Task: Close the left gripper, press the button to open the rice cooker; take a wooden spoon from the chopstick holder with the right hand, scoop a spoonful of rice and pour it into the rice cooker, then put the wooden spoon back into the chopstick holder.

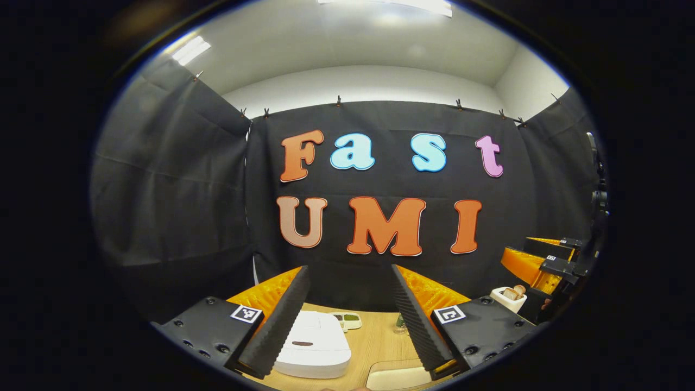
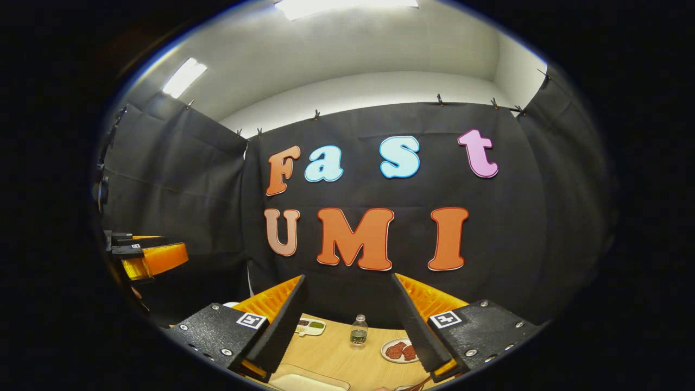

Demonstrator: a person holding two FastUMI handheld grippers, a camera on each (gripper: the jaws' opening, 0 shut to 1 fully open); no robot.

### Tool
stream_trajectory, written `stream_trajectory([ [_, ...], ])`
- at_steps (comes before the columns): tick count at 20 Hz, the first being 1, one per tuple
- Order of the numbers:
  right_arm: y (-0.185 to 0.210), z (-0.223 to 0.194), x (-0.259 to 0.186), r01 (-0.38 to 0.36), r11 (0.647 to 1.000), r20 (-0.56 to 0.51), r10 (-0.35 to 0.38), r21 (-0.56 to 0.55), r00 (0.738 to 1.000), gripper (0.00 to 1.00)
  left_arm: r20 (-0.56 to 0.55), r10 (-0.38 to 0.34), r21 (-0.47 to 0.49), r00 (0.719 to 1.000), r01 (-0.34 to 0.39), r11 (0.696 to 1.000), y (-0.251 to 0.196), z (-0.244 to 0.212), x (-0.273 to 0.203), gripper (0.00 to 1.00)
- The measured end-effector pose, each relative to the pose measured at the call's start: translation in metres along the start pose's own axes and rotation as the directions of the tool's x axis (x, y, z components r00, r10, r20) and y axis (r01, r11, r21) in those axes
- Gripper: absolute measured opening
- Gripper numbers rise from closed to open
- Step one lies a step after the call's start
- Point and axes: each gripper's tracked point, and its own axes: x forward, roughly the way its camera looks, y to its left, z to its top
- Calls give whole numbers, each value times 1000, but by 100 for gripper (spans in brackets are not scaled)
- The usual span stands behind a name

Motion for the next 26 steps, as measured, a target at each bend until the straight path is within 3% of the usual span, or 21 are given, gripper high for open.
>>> stream_trajectory([
  [6,4,-4,3,-16,1000,-3,16,-11,1000,94,-14,15,-5,1000,-16,1000,2,-4,2,99],
  [20,-31,-32,7,-50,999,-47,49,-11,998,94,-115,141,2,983,-141,990,29,-31,-1,99],
  [24,-44,-54,9,-51,999,-99,52,9,994,94,-163,186,47,969,-181,982,27,-52,3,99],
  [26,-50,-62,9,-32,999,-136,36,34,990,94,-185,184,24,965,-182,983,30,-61,9,99],
])
